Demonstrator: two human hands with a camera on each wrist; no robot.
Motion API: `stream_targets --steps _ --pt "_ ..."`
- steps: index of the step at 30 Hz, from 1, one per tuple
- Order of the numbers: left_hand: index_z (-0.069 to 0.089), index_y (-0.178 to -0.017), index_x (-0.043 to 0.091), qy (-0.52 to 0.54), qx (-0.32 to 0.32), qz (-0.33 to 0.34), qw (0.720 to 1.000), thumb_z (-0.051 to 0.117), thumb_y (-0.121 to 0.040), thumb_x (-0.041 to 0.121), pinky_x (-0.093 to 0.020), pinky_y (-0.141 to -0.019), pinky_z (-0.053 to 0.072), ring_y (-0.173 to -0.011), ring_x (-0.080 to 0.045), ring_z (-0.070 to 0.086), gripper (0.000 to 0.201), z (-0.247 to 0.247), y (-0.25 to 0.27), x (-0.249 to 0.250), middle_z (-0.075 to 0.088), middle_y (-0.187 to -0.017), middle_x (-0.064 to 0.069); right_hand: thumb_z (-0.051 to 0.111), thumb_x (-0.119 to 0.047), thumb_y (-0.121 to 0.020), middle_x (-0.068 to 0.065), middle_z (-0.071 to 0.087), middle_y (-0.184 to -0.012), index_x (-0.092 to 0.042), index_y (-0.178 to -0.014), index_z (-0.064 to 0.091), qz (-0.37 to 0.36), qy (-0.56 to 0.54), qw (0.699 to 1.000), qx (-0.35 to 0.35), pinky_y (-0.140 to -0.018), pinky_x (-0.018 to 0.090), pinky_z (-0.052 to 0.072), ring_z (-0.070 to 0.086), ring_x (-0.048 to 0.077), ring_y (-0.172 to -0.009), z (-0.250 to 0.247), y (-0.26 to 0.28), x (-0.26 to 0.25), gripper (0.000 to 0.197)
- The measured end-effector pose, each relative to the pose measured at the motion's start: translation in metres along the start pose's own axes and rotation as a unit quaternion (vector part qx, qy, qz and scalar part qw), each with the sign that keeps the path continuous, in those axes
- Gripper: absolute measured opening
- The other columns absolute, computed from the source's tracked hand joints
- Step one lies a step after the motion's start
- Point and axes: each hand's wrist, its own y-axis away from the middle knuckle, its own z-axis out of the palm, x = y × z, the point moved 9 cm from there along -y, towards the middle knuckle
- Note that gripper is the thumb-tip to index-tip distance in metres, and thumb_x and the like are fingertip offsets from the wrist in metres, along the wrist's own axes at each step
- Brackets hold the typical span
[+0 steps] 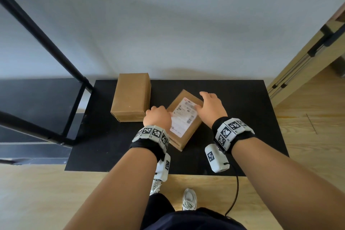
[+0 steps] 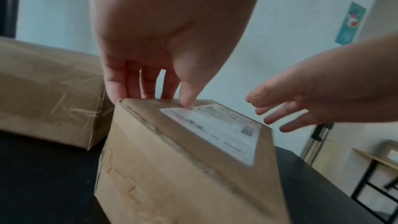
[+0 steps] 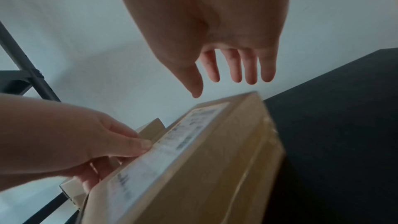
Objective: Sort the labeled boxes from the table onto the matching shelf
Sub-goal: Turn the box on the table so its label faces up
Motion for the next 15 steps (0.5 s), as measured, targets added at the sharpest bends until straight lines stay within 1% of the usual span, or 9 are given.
stream_targets --steps 2,4,6,8,10,12,13,15 --pt "0.052 -0.135 0.010 0.058 -0.015 -0.037 0.998 0.036 -0.104 0.035 -0.043 -0.095 0.048 -0.122 -0.032 0.052 0.043 0.005 -0.002 -0.011 0.049 -0.135 -0.014 0.055 -0.029 -0.095 0.014 0.044 -0.143 -0.016 -0.146 0.038 0.021 -0.019 1.000 -0.003 -0.101 0.043 0.046 0.049 0.032 -0.128 0.003 0.003 0.004 0.056" --pt "0.054 -0.133 0.008 0.101 -0.020 -0.045 0.994 0.037 -0.103 0.038 -0.041 -0.092 0.050 -0.115 -0.031 0.057 0.046 0.009 -0.004 -0.017 0.053 -0.131 -0.015 0.055 -0.030 -0.095 0.014 0.047 -0.140 -0.015 -0.146 0.038 0.044 -0.029 0.998 -0.024 -0.094 0.039 0.048 0.054 0.031 -0.123 0.011 0.004 0.006 0.055" --pt "0.055 -0.132 0.008 0.126 -0.029 -0.043 0.991 0.039 -0.102 0.040 -0.037 -0.084 0.050 -0.109 -0.029 0.061 0.047 0.012 -0.006 -0.019 0.057 -0.128 -0.014 0.053 -0.032 -0.097 0.012 0.052 -0.137 -0.013 -0.145 0.039 0.054 -0.032 0.996 -0.058 -0.089 0.035 0.048 0.058 0.028 -0.118 0.022 0.005 0.006 0.054" --pt "0.053 -0.136 0.007 0.147 -0.043 -0.048 0.987 0.041 -0.102 0.042 -0.034 -0.080 0.048 -0.109 -0.028 0.062 0.051 0.016 -0.004 -0.020 0.059 -0.130 -0.014 0.050 -0.033 -0.098 0.010 0.057 -0.135 -0.011 -0.143 0.040 0.060 -0.044 0.993 -0.090 -0.088 0.034 0.049 0.060 0.025 -0.117 0.033 0.006 0.007 0.051" --pt "0.053 -0.136 0.005 0.171 -0.062 -0.052 0.982 0.042 -0.101 0.045 -0.034 -0.079 0.049 -0.110 -0.029 0.064 0.055 0.020 -0.002 -0.019 0.061 -0.128 -0.015 0.048 -0.034 -0.099 0.008 0.058 -0.135 -0.011 -0.141 0.042 0.077 -0.058 0.989 -0.112 -0.091 0.035 0.050 0.060 0.025 -0.117 0.042 0.008 0.011 0.048" --pt "0.060 -0.126 0.001 0.203 -0.086 -0.051 0.974 0.043 -0.101 0.046 -0.036 -0.080 0.052 -0.100 -0.028 0.067 0.054 0.028 -0.001 -0.017 0.067 -0.113 -0.015 0.046 -0.033 -0.099 0.009 0.058 -0.135 -0.010 -0.139 0.045 0.090 -0.064 0.986 -0.127 -0.093 0.036 0.049 0.060 0.026 -0.118 0.048 0.010 0.015 0.046" --pt "0.062 -0.121 0.001 0.220 -0.095 -0.050 0.970 0.043 -0.102 0.045 -0.035 -0.080 0.052 -0.094 -0.027 0.066 0.052 0.030 0.000 -0.016 0.067 -0.105 -0.013 0.045 -0.033 -0.099 0.010 0.058 -0.135 -0.009 -0.138 0.046 0.094 -0.065 0.984 -0.134 -0.094 0.036 0.049 0.059 0.026 -0.118 0.050 0.011 0.015 0.045" --pt "0.064 -0.118 0.001 0.244 -0.100 -0.043 0.964 0.043 -0.102 0.041 -0.034 -0.080 0.051 -0.089 -0.024 0.063 0.048 0.031 0.001 -0.015 0.065 -0.099 -0.011 0.044 -0.032 -0.100 0.011 0.058 -0.136 -0.008 -0.138 0.045 0.100 -0.068 0.982 -0.144 -0.093 0.035 0.048 0.059 0.027 -0.118 0.053 0.013 0.016 0.045"
